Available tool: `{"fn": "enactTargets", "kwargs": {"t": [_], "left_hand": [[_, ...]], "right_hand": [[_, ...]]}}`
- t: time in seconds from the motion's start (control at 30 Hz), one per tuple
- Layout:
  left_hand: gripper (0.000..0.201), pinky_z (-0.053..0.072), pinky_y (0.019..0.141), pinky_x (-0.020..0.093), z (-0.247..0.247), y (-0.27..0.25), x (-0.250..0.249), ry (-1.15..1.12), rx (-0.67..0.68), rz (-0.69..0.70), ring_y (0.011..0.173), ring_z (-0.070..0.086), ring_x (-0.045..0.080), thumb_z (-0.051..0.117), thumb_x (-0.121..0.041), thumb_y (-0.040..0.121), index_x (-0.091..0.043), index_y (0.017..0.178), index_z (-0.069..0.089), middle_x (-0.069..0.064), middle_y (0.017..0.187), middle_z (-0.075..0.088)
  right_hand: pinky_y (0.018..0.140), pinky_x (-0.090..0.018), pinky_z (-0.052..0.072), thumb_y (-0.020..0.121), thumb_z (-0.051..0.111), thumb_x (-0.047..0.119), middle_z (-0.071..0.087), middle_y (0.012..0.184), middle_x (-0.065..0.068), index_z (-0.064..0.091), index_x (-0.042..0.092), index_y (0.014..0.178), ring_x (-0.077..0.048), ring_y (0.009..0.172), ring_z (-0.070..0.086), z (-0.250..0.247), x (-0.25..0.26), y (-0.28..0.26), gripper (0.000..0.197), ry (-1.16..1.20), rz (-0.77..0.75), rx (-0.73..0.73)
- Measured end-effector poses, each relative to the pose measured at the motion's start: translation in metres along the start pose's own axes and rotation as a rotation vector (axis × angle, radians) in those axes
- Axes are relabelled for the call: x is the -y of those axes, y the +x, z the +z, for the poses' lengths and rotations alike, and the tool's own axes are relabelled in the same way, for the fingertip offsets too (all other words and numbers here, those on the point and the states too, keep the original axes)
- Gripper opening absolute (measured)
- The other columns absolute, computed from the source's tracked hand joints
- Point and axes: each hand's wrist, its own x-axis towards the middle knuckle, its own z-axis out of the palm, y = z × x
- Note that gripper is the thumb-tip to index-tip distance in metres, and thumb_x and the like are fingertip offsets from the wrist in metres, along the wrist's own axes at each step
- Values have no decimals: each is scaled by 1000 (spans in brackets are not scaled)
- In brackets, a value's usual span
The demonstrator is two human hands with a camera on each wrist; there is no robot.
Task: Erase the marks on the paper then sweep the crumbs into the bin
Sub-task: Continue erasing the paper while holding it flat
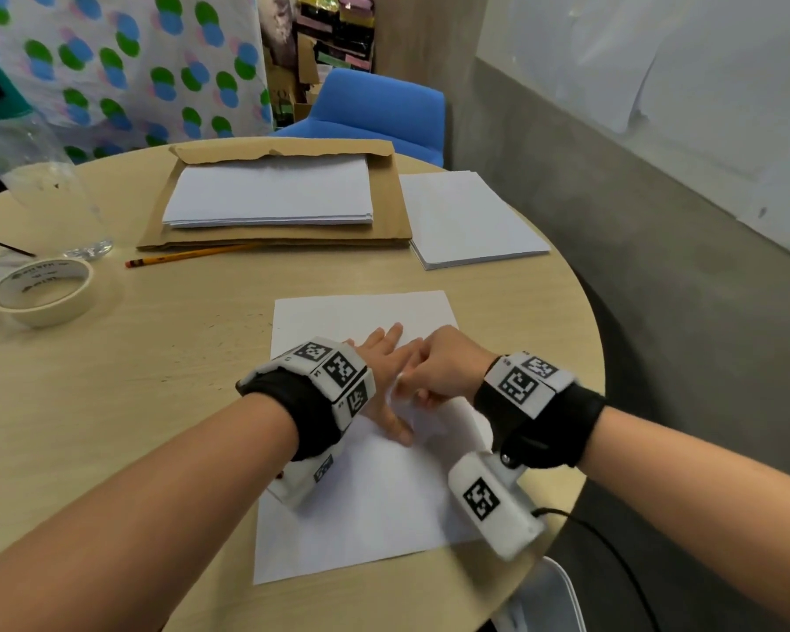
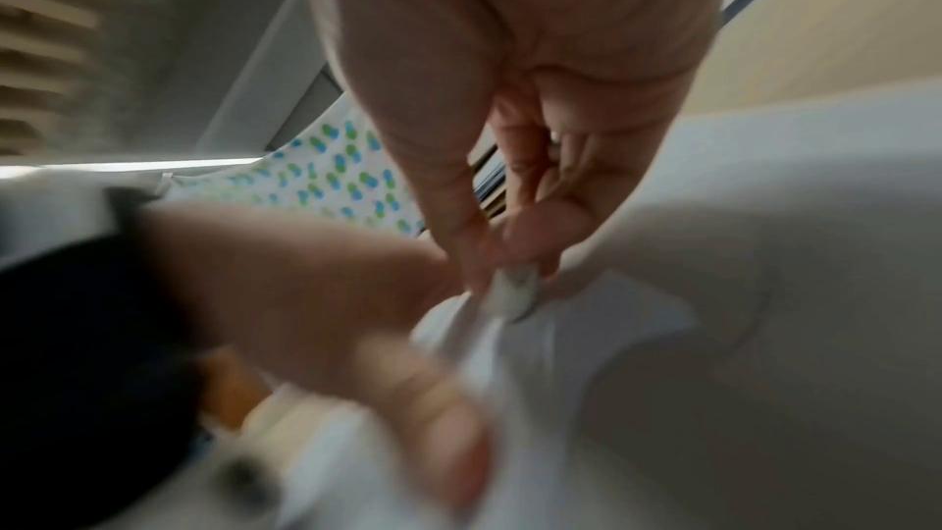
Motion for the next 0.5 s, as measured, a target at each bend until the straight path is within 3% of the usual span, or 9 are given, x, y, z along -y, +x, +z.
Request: {"fn": "enactTargets", "kwargs": {"t": [0.2,0.4,0.5], "left_hand": [[122,3,117,46,2,0,0,-3,-3,-16,146,-13,22,69,-59,70,-22,148,-17,3,156,-21],[122,4,117,48,2,0,2,10,-9,-7,146,-14,23,69,-59,70,-21,148,-18,5,156,-21],[123,3,117,46,2,0,2,4,-8,-20,146,-14,21,68,-59,70,-19,148,-18,3,156,-22]], "right_hand": [[80,-36,58,72,72,7,66,64,-9,69,-4,82,-19,62,62,-33,-6,14,15,-37,53,-259],[68,-31,57,71,70,5,63,61,-7,65,4,69,-16,53,59,2,3,0,5,-62,-44,-68],[75,-34,57,69,73,8,69,68,-12,70,-2,77,-19,58,61,-22,-6,12,13,-14,12,-194]]}}
